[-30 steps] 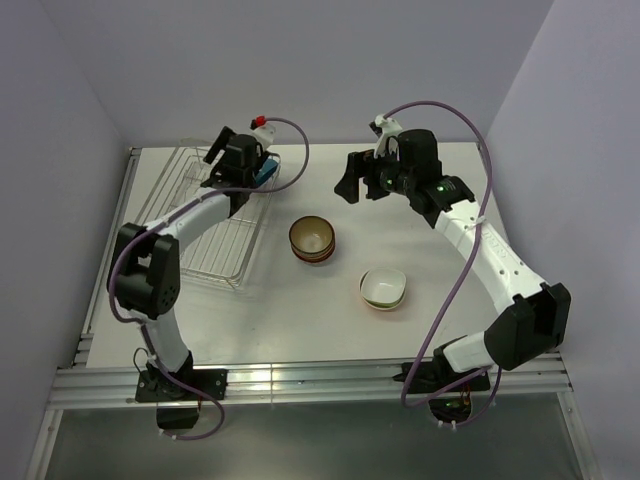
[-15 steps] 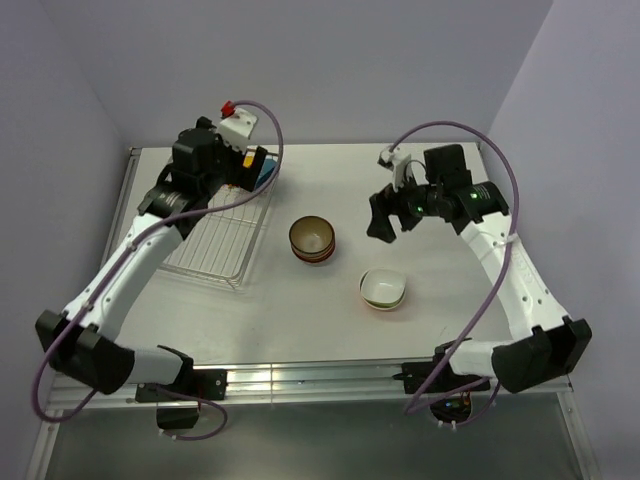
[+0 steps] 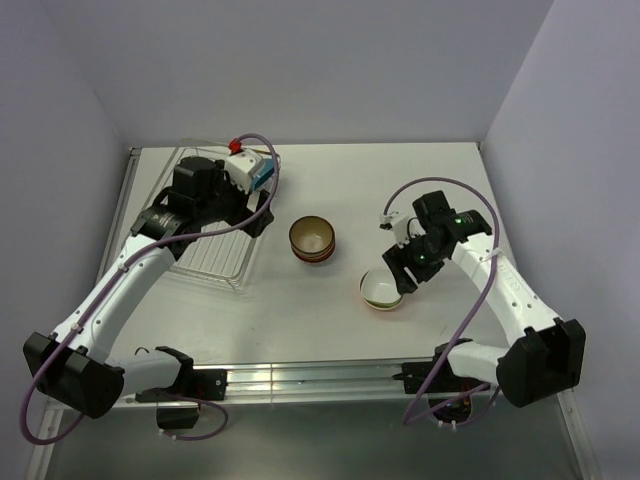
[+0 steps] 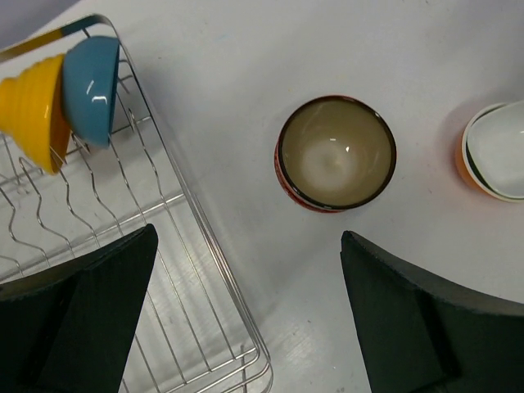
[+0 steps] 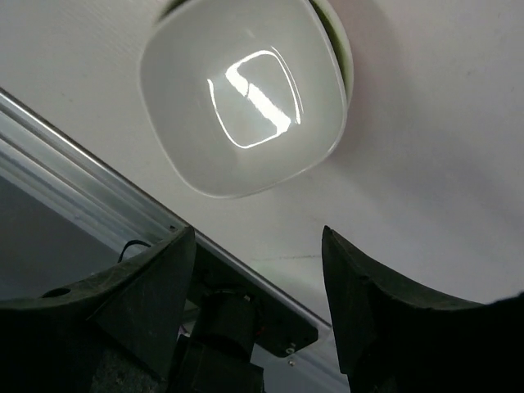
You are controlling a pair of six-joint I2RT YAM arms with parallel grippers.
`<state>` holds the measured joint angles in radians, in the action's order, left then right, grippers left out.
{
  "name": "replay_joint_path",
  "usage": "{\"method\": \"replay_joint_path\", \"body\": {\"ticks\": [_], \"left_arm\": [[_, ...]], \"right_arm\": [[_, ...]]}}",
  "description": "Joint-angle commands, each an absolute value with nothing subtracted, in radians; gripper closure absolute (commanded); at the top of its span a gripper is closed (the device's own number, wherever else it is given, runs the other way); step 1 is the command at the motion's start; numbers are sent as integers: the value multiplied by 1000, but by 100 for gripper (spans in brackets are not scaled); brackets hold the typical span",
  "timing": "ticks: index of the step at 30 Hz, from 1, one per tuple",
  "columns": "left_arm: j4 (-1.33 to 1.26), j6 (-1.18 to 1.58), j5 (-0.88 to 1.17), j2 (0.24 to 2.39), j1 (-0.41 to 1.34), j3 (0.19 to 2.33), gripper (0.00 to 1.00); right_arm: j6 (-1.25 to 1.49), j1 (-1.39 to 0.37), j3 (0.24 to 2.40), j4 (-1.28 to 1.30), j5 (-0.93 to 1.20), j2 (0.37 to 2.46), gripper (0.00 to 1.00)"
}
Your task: Load the bowls into the dish rack
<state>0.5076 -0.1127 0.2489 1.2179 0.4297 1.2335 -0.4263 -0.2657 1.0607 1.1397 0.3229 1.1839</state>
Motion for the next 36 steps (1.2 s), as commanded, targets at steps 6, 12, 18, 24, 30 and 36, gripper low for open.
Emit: {"method": "replay_joint_path", "body": {"ticks": [6, 12, 18, 24, 30, 36], "left_arm": [[506, -72, 233, 1177, 431, 1201, 1], [505, -71, 213, 1178, 430, 1193, 1], [506, -68, 207, 1177, 430, 1186, 0], [514, -63, 195, 1181, 431, 1195, 1], [528, -61, 189, 1177, 431, 1201, 1], [538, -66, 179, 1169, 431, 1212, 1]], "right_arm": [[-282, -259, 1035, 1052, 186, 1276, 31], [-259, -259, 1045, 1009, 181, 1367, 36], [-245, -259, 1040, 988, 190, 1424, 50], [-238, -259, 1058, 997, 207, 1463, 75], [-213, -256, 1121, 1037, 233, 1462, 100], [-210, -249, 1219, 1084, 264, 1427, 100]]}}
